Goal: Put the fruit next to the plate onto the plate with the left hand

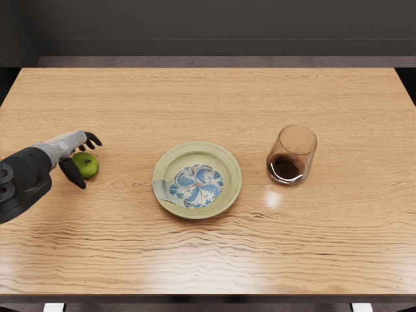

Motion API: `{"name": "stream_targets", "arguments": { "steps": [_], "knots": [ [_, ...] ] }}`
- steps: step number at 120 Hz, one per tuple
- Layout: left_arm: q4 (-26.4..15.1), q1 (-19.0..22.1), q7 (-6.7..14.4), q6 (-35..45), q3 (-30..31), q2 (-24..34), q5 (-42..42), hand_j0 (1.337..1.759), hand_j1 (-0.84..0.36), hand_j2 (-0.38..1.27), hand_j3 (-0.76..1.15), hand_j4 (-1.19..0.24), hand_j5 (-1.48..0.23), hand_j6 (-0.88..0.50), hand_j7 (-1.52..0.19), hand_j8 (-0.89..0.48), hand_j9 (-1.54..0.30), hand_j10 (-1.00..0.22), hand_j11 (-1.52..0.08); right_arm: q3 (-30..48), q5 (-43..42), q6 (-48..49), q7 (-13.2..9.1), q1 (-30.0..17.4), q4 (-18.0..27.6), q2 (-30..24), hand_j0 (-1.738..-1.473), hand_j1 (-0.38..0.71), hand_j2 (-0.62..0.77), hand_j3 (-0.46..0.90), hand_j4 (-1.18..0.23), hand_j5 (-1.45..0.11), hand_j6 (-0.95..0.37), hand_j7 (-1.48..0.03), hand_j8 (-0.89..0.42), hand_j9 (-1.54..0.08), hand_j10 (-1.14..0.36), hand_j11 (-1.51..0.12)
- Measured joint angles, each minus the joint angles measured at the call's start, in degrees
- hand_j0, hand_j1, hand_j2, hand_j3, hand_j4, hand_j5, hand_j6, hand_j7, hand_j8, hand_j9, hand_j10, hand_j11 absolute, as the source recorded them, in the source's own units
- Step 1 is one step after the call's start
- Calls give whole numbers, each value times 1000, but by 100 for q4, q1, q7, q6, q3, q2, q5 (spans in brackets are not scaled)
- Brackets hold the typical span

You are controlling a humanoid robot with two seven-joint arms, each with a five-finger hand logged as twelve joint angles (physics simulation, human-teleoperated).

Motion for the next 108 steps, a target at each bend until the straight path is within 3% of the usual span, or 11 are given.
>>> {"name": "stream_targets", "arguments": {
  "steps": [108],
  "knots": [
    [196,70,0,1,1,-161,-25,1658,-179,94,0,-447,-577,-448,-577,-448,-577,-447,-576,3,0,0,0,2,0,0,-1658,-349,0,0,0,0,-1,0,0,0,0,0]
  ]
}}
